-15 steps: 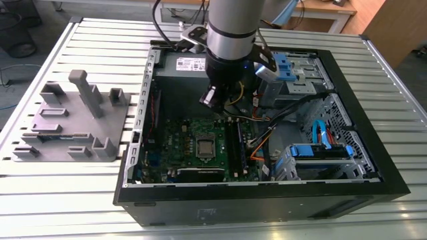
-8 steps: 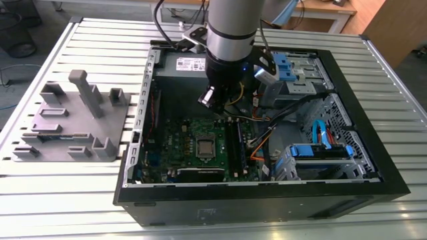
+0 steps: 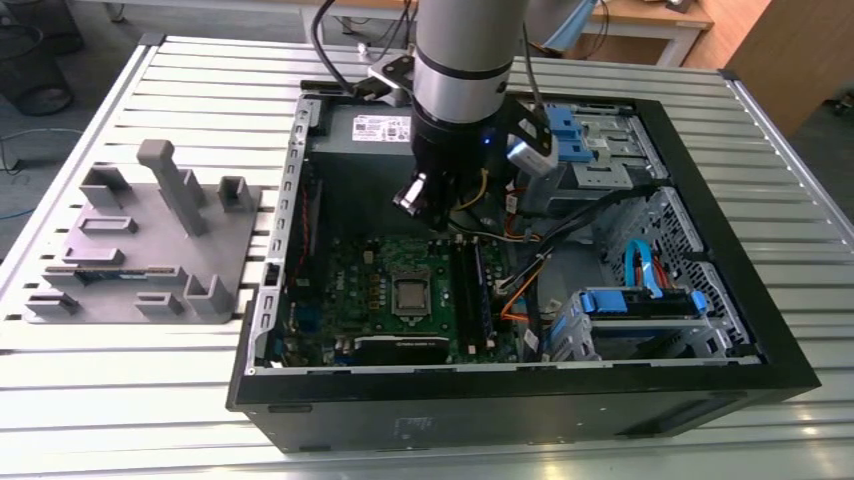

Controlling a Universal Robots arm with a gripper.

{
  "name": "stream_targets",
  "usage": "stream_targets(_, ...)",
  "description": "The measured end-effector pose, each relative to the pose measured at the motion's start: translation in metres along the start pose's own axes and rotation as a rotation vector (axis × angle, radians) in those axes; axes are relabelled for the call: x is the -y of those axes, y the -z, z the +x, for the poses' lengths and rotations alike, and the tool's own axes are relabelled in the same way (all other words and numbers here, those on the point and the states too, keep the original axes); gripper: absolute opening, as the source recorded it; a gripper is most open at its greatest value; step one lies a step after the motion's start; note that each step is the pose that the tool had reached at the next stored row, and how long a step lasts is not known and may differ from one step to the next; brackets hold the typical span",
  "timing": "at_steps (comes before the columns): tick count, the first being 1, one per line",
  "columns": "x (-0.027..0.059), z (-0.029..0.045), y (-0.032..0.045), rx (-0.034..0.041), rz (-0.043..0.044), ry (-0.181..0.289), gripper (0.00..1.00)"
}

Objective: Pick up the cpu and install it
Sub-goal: 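Install the first cpu locking lever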

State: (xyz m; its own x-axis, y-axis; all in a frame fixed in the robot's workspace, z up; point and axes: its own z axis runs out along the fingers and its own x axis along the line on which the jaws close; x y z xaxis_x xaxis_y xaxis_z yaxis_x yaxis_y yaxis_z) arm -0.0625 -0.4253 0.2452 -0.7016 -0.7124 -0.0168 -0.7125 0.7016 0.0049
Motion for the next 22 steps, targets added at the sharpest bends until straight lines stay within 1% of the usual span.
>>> stream_targets(3, 0.0000, 0.0000, -0.0004, -0.0101, 0.0109, -0.026, 0.11)
stream_targets(19, 0.0000, 0.0000, -0.0017, -0.0715, 0.0747, -0.173, 0.11)
stream_targets(22, 0.0000, 0.0000, -0.0023, -0.0779, 0.0811, -0.198, 0.11)
